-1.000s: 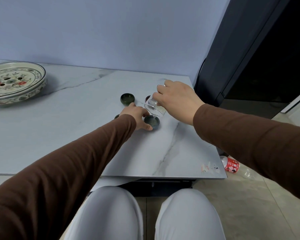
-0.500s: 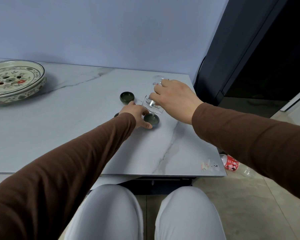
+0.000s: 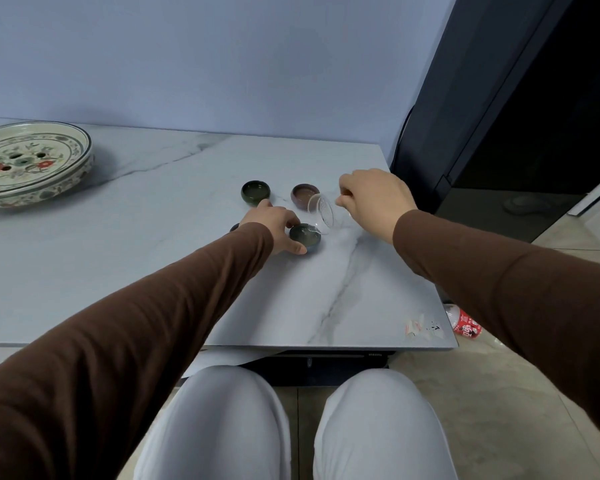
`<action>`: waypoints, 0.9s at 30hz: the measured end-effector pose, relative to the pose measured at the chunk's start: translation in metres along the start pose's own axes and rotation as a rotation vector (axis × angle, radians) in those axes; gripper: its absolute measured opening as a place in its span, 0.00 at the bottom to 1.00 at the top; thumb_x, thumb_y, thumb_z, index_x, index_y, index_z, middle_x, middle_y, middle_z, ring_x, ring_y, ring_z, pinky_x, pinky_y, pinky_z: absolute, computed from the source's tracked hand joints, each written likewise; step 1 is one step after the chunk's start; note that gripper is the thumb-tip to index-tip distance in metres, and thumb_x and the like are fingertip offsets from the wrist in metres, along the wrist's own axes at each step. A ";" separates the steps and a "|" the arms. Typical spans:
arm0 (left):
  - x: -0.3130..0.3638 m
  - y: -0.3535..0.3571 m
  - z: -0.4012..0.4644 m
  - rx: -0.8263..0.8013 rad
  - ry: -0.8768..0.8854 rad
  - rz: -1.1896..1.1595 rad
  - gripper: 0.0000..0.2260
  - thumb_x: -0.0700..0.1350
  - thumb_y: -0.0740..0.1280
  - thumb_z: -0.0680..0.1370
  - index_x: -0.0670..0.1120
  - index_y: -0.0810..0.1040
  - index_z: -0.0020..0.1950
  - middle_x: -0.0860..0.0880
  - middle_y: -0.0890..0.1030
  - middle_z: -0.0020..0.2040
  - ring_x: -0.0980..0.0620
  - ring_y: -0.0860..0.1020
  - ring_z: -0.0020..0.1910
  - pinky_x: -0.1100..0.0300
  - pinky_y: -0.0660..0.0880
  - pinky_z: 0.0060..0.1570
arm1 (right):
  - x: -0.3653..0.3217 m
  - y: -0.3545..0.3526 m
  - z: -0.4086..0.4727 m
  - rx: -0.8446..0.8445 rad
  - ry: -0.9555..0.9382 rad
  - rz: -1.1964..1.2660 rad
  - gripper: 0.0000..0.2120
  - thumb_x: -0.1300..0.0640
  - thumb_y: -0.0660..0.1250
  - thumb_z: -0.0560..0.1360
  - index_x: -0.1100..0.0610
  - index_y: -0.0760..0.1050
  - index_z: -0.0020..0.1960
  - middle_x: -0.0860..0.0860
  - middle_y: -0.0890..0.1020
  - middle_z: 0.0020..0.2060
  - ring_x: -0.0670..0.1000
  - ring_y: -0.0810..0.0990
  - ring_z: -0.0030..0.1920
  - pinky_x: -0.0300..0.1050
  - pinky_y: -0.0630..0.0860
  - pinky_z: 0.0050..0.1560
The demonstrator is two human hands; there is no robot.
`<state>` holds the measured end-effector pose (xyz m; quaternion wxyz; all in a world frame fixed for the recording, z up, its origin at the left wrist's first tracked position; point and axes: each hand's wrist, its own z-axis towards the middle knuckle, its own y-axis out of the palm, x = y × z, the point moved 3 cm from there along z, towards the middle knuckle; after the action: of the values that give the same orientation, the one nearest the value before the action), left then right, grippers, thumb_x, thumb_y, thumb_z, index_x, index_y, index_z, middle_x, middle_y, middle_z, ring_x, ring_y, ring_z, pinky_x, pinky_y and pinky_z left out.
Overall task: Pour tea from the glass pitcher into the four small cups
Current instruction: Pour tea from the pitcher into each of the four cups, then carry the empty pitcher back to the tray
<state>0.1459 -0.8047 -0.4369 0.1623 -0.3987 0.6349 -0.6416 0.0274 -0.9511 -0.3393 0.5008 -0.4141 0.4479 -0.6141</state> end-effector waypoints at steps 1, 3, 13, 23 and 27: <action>0.000 0.000 0.000 0.003 0.002 0.002 0.32 0.66 0.71 0.63 0.55 0.75 0.64 0.52 0.79 0.58 0.51 0.65 0.53 0.56 0.68 0.49 | 0.006 0.003 0.000 -0.035 0.064 0.048 0.10 0.48 0.61 0.79 0.54 0.74 0.45 0.52 0.80 0.42 0.55 0.74 0.43 0.46 0.66 0.40; 0.000 0.000 0.000 0.001 -0.003 0.002 0.32 0.66 0.71 0.62 0.56 0.74 0.64 0.52 0.79 0.58 0.52 0.63 0.52 0.56 0.68 0.49 | 0.018 0.006 -0.002 -0.084 0.196 0.151 0.10 0.48 0.62 0.78 0.53 0.73 0.43 0.50 0.80 0.41 0.54 0.75 0.42 0.45 0.66 0.41; 0.010 -0.009 -0.013 0.012 0.018 0.064 0.37 0.65 0.70 0.64 0.53 0.70 0.70 0.52 0.75 0.64 0.46 0.67 0.62 0.53 0.70 0.56 | 0.036 -0.004 -0.003 -0.112 0.442 0.373 0.13 0.44 0.60 0.75 0.51 0.76 0.43 0.47 0.78 0.38 0.55 0.78 0.43 0.46 0.70 0.40; -0.011 -0.076 -0.037 0.174 0.052 0.133 0.19 0.56 0.68 0.72 0.52 0.76 0.60 0.50 0.79 0.57 0.47 0.72 0.59 0.52 0.73 0.56 | 0.000 -0.020 0.021 0.062 0.355 0.530 0.14 0.46 0.57 0.78 0.53 0.75 0.41 0.50 0.81 0.43 0.56 0.78 0.46 0.48 0.71 0.47; -0.032 -0.093 -0.037 0.170 0.019 0.166 0.17 0.56 0.69 0.71 0.53 0.77 0.58 0.53 0.80 0.56 0.49 0.75 0.54 0.55 0.72 0.50 | -0.010 -0.012 0.035 0.064 0.349 0.623 0.15 0.47 0.56 0.78 0.54 0.77 0.45 0.50 0.83 0.45 0.56 0.80 0.46 0.47 0.71 0.48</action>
<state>0.1668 -0.7433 -0.3546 0.2418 -0.3237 0.6106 -0.6812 0.0598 -0.9448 -0.3198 0.5925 -0.1306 0.6120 -0.5073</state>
